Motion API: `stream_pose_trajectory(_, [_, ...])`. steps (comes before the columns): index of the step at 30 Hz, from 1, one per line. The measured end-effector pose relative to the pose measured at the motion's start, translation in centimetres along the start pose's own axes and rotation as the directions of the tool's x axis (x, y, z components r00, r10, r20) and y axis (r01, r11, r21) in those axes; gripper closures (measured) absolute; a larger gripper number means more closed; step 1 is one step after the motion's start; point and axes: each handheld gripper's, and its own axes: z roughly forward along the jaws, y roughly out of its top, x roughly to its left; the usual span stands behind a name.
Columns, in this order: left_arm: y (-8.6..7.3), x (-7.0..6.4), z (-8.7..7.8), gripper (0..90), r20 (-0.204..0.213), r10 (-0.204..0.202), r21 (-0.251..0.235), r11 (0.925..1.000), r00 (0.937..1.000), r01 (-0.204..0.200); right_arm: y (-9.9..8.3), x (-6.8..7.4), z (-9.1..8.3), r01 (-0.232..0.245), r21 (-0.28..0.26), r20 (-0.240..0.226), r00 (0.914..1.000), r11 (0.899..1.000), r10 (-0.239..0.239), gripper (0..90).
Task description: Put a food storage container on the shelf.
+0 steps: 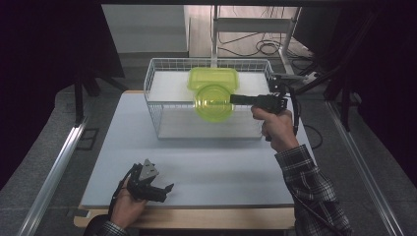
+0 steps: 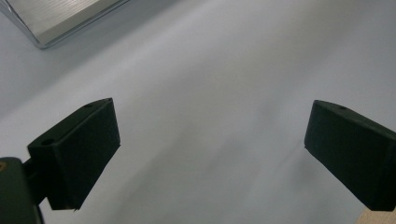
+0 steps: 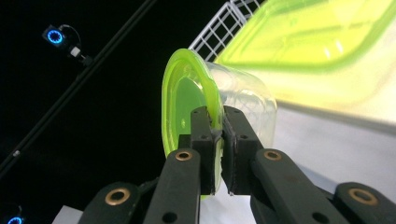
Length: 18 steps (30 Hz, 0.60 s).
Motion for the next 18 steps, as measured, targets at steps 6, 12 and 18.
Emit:
stream_pose_trajectory(6, [0.0,0.0,0.0,3.1,0.002,0.001,0.004,1.0000,1.0000,-0.001,2.0,0.7,-0.2,0.011,-0.029,0.016,0.9998,1.000,-0.011,83.4])
stream_pose_trajectory(12, [0.0,0.0,0.0,3.1,0.001,0.002,0.005,1.0000,1.0000,-0.002,4.6,1.2,0.0,0.028,-0.057,0.046,0.9986,0.998,-0.025,83.4])
stream_pose_trajectory(18, [0.0,0.0,0.0,3.1,0.002,-0.001,0.006,1.0000,1.0000,0.001,6.5,1.2,1.1,0.030,-0.052,0.083,0.9963,0.998,-0.025,83.3])
